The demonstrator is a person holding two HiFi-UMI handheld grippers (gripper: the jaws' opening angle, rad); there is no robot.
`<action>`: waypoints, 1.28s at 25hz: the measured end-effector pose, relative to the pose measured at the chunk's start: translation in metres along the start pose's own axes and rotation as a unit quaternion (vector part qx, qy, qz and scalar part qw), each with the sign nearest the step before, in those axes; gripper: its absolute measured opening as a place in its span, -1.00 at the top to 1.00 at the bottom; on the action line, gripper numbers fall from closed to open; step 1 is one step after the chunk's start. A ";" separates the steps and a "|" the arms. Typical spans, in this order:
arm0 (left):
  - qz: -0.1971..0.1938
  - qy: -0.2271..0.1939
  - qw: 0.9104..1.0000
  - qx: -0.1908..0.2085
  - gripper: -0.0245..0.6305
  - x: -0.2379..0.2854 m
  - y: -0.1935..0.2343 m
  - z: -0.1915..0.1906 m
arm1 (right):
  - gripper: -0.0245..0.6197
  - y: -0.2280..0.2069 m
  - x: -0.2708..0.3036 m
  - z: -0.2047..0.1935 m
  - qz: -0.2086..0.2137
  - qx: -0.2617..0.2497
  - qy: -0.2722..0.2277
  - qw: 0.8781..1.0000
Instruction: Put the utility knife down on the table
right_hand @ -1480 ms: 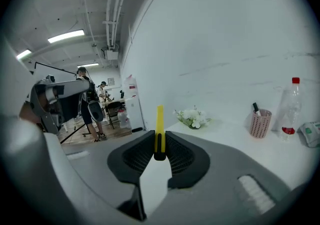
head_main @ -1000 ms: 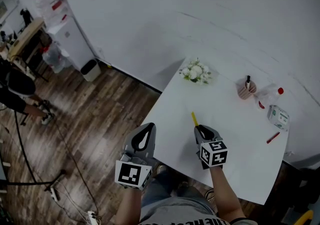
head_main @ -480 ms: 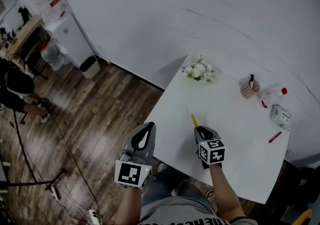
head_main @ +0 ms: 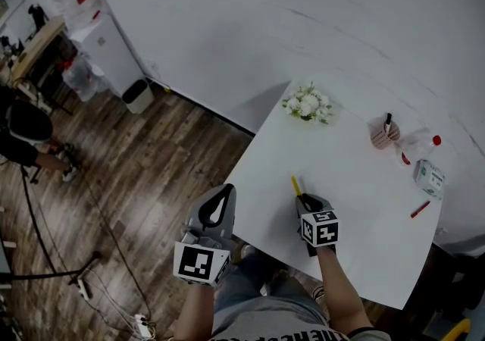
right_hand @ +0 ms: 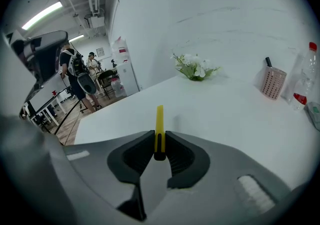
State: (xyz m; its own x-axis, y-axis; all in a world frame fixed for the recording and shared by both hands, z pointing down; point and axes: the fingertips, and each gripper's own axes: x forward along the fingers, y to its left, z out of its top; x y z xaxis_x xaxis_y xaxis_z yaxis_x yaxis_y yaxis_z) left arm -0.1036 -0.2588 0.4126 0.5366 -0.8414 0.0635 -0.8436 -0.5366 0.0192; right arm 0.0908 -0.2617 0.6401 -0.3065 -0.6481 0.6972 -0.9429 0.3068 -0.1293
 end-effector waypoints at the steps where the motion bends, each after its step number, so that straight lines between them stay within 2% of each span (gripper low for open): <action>1: 0.001 0.000 1.000 -0.001 0.88 0.000 0.001 -0.001 | 0.71 0.000 0.002 -0.002 -0.001 -0.001 0.004 1.000; 32: 0.003 0.009 1.000 -0.008 0.88 -0.005 0.011 -0.008 | 0.71 0.004 0.016 -0.009 -0.023 -0.039 0.041 0.998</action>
State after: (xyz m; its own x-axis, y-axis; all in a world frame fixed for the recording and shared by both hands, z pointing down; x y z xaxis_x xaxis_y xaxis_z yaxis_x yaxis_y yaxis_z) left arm -0.1155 -0.2602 0.4208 0.5320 -0.8428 0.0816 -0.8466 -0.5310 0.0357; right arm 0.0831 -0.2649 0.6573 -0.2482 -0.6050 0.7566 -0.9419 0.3331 -0.0427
